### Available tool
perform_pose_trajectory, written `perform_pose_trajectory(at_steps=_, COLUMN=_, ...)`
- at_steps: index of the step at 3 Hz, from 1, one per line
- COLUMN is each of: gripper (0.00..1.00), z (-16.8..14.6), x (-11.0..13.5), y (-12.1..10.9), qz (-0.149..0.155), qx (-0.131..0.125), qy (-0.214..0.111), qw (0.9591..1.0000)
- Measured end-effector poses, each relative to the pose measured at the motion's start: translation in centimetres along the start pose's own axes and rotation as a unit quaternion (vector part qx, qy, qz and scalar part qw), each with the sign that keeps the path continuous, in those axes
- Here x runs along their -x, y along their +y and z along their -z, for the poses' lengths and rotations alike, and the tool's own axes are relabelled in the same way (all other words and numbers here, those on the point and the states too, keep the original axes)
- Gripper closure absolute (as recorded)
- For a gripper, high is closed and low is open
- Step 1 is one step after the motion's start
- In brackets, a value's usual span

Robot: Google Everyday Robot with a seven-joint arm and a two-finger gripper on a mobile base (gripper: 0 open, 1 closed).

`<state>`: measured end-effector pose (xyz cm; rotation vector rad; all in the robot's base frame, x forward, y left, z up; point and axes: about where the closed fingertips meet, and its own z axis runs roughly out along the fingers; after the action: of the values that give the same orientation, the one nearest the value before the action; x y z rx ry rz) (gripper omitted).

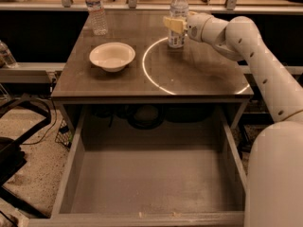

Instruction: Pick blue plastic bottle

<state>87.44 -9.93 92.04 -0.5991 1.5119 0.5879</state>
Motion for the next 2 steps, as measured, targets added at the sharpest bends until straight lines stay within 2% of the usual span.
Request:
perform_pose_trajectory(at_steps=1, gripper=0.85, z=-0.27, x=-0.06, y=0.23, qz=-0.001, qx=0.002, qy=0.000, qw=1.0000)
perform_pose_trajectory(at_steps=2, gripper=1.00, z=-0.61, x=-0.08, y=0.54, qz=0.000, qx=0.005, qy=0.001, qw=1.0000)
